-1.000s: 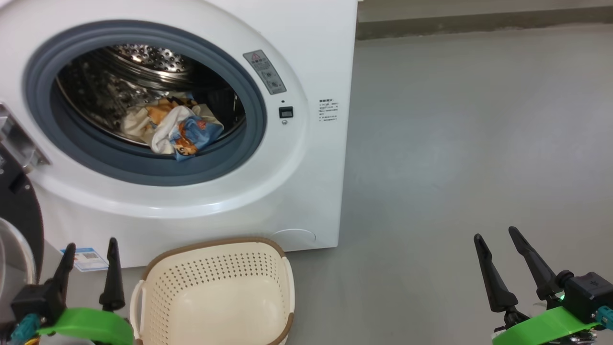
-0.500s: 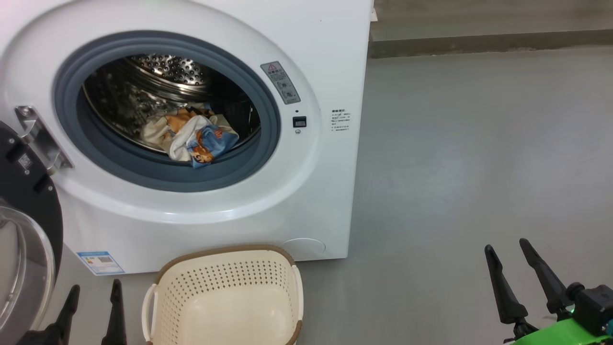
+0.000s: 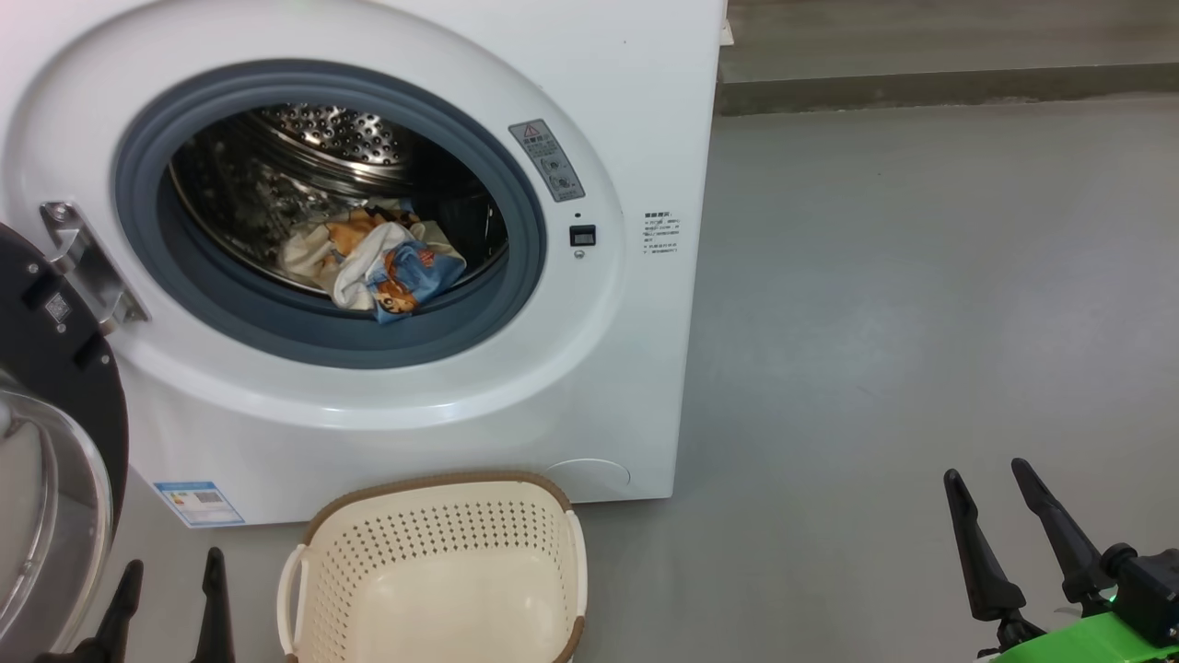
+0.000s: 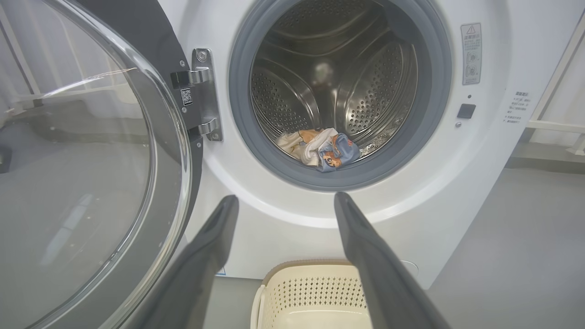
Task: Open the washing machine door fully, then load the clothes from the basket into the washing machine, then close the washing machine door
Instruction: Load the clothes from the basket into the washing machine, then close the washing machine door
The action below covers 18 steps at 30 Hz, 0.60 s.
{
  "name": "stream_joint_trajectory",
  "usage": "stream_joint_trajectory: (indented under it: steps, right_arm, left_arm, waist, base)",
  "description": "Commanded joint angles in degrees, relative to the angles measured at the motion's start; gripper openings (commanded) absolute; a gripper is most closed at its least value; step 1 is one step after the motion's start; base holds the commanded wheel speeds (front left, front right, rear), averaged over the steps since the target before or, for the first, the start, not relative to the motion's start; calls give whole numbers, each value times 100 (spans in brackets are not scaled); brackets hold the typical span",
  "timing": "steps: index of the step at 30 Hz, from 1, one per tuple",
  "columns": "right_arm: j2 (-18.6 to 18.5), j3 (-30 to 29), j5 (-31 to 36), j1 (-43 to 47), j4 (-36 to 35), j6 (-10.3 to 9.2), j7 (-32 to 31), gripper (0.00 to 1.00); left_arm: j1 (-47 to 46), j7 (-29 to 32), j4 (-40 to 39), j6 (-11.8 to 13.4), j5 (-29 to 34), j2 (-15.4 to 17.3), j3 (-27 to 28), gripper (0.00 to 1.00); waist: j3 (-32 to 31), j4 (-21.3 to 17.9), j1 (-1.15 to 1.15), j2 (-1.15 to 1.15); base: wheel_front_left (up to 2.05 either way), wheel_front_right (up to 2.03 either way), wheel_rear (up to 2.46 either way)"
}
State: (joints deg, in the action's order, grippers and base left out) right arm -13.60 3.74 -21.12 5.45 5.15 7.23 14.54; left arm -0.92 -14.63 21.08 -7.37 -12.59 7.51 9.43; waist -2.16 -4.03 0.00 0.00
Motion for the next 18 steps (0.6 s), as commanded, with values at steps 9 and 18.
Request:
stream_joint_trajectory:
  steps: [9,18]
  right_arm:
    - [-91,87,56,-15,-173,25,46,100]
    - [-67,85,59,-30,-179,25,46,100]
  left_arm:
    - [-132,-37,-195,-12,-153,150,105,100]
    - [-148,-37,-246,-12,-97,155,119,100]
  waist:
    - [14,-5,0,0]
    - [47,13,0,0]
  base:
    - [0,0,0]
    - [-16,18,-2]
